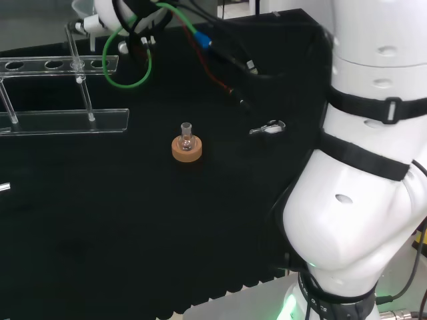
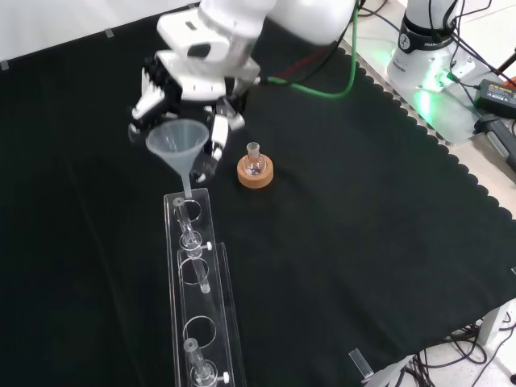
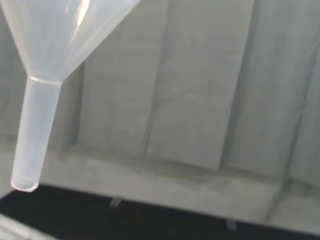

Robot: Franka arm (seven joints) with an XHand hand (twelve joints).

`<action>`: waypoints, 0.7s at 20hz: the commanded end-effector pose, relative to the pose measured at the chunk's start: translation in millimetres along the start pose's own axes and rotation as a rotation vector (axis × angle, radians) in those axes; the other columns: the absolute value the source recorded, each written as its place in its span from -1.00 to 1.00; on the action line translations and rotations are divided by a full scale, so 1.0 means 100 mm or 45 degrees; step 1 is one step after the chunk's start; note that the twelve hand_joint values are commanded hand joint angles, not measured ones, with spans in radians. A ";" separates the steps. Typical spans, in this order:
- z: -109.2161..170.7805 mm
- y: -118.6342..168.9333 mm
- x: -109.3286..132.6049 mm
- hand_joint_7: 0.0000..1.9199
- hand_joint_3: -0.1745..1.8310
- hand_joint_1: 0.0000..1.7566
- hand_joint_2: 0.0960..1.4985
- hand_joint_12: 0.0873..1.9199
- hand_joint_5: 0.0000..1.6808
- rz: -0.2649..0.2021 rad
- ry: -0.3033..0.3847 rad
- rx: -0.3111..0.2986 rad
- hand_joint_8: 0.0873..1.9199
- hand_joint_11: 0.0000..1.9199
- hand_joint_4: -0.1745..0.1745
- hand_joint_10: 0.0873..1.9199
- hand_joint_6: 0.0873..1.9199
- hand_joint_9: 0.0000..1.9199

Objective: Pick up the funnel from the transparent funnel stand.

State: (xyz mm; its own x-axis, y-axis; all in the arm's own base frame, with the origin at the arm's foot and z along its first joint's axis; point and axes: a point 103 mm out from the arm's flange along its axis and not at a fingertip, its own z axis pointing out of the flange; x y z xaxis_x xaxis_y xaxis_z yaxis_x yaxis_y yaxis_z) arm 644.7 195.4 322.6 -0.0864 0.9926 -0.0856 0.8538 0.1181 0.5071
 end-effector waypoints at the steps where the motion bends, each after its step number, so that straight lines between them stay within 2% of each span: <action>1: -0.94 -0.02 -0.40 0.70 0.19 0.36 -0.44 -0.20 0.48 0.038 -0.035 -0.064 0.17 1.00 -1.00 -0.05 -0.09 1.00; 4: -1.39 -0.19 -0.66 0.70 0.19 0.36 -0.44 -0.20 0.48 0.040 -0.038 0.020 0.17 1.00 -1.00 -0.05 -0.08 1.00; 7: -1.66 -0.41 -0.84 0.70 0.19 0.36 -0.44 -0.20 0.48 0.028 -0.071 0.043 0.17 1.00 -1.00 -0.05 -0.08 1.00; 10: -1.90 -0.67 -1.07 0.70 0.19 0.36 -0.44 -0.21 0.48 -0.018 -0.080 0.036 0.17 1.00 -1.00 -0.04 -0.08 1.00; 14: -2.01 -0.96 -1.30 0.70 0.20 0.36 -0.45 -0.21 0.48 -0.110 -0.035 0.032 0.17 1.00 -1.00 -0.04 -0.08 1.00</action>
State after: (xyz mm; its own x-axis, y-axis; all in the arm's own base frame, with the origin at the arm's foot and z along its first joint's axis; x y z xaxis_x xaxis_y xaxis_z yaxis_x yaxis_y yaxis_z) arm 538.9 118.1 468.4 -0.0563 0.9909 -0.1222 0.8281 0.1147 0.5486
